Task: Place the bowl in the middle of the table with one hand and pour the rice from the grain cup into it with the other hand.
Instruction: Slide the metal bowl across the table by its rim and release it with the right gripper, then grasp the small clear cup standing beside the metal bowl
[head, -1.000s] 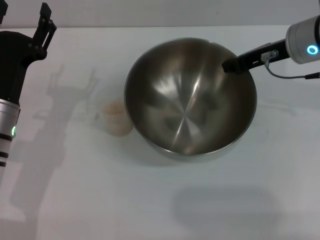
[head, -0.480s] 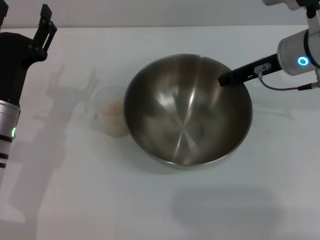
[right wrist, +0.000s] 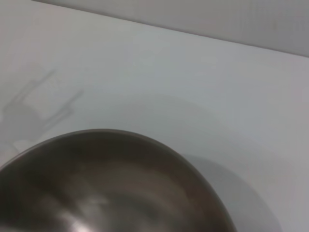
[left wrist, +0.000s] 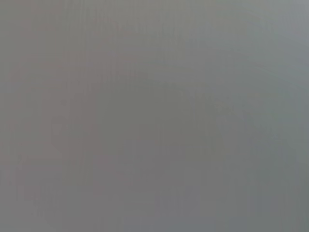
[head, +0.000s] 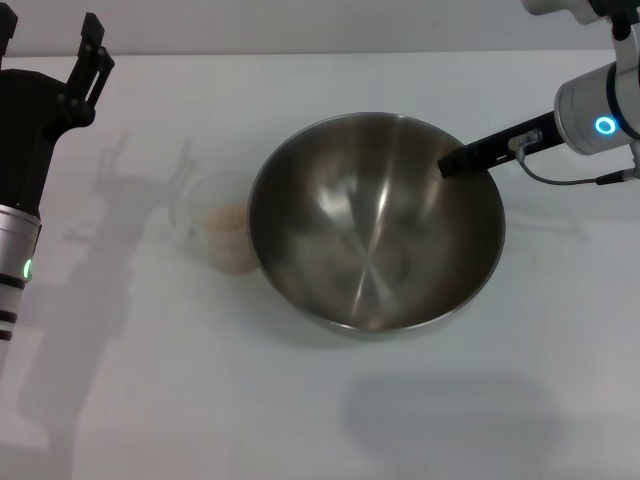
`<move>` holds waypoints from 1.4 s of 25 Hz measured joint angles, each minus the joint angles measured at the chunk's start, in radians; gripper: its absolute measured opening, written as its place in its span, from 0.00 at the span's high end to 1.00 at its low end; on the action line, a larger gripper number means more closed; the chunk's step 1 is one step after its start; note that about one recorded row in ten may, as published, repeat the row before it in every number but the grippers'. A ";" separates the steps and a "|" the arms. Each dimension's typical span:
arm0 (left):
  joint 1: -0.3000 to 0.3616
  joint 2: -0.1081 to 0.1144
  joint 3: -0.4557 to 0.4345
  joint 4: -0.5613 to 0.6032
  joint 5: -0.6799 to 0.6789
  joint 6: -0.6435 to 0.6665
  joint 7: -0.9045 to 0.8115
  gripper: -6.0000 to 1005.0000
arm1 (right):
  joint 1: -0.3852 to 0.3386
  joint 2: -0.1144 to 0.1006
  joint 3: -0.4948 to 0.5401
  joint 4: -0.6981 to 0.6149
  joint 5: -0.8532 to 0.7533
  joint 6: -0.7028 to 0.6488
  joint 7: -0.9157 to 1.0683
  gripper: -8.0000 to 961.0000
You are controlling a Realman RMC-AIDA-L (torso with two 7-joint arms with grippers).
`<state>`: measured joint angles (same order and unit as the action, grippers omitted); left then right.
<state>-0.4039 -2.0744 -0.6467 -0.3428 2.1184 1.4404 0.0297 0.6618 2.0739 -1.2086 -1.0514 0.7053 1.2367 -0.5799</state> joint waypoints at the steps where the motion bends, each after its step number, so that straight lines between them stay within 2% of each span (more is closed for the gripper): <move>1: 0.001 0.000 0.000 -0.001 0.000 0.000 0.000 0.25 | 0.001 0.000 0.000 0.000 -0.002 -0.001 0.001 0.98; 7: 0.005 -0.001 0.001 -0.004 0.000 0.005 0.000 0.25 | 0.009 0.000 -0.010 -0.007 -0.004 0.007 -0.004 0.92; 13: 0.013 -0.001 0.002 -0.003 0.001 0.025 -0.001 0.25 | 0.004 0.001 -0.026 -0.044 -0.010 0.005 -0.004 0.75; 19: 0.021 -0.001 0.002 -0.003 0.002 0.046 -0.001 0.26 | -0.013 0.003 -0.041 -0.179 -0.046 -0.017 -0.007 0.51; 23: 0.027 0.000 0.002 -0.003 0.002 0.054 -0.001 0.26 | -0.021 0.003 -0.098 -0.241 -0.086 -0.085 -0.019 0.44; 26: 0.027 0.000 0.002 -0.002 0.002 0.054 -0.001 0.26 | -0.056 0.004 -0.204 -0.302 -0.173 -0.225 -0.020 0.40; 27: 0.027 0.000 0.002 -0.002 0.002 0.054 -0.001 0.26 | -0.091 0.006 -0.293 -0.327 -0.229 -0.359 -0.012 0.40; 28: 0.027 0.000 0.002 -0.002 0.002 0.054 -0.001 0.26 | -0.091 0.006 -0.293 -0.327 -0.229 -0.359 -0.012 0.40; 29: 0.029 0.000 0.001 0.002 0.002 0.054 -0.001 0.26 | -0.145 0.008 -0.395 -0.340 -0.293 -0.525 0.007 0.40; 30: 0.032 -0.001 0.000 0.002 0.002 0.054 -0.001 0.26 | -0.176 0.010 -0.444 -0.343 -0.330 -0.624 0.021 0.40; 31: 0.032 -0.001 0.000 0.002 0.002 0.054 -0.001 0.26 | -0.176 0.010 -0.444 -0.343 -0.330 -0.624 0.021 0.40; 32: 0.032 -0.001 0.000 0.002 0.002 0.054 -0.001 0.26 | -0.228 0.011 -0.515 -0.338 -0.386 -0.792 0.053 0.40; 33: 0.032 -0.001 0.000 0.002 0.002 0.054 -0.001 0.26 | -0.228 0.011 -0.515 -0.338 -0.386 -0.792 0.053 0.40; 34: 0.035 -0.001 -0.001 0.002 0.002 0.054 -0.001 0.26 | -0.285 0.012 -0.570 -0.312 -0.417 -1.011 0.088 0.40; 35: 0.035 -0.001 -0.001 0.002 0.002 0.054 -0.001 0.26 | -0.285 0.012 -0.570 -0.312 -0.417 -1.011 0.088 0.40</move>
<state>-0.3690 -2.0752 -0.6479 -0.3407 2.1201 1.4946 0.0292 0.3763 2.0859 -1.7787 -1.3634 0.2886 0.2253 -0.4923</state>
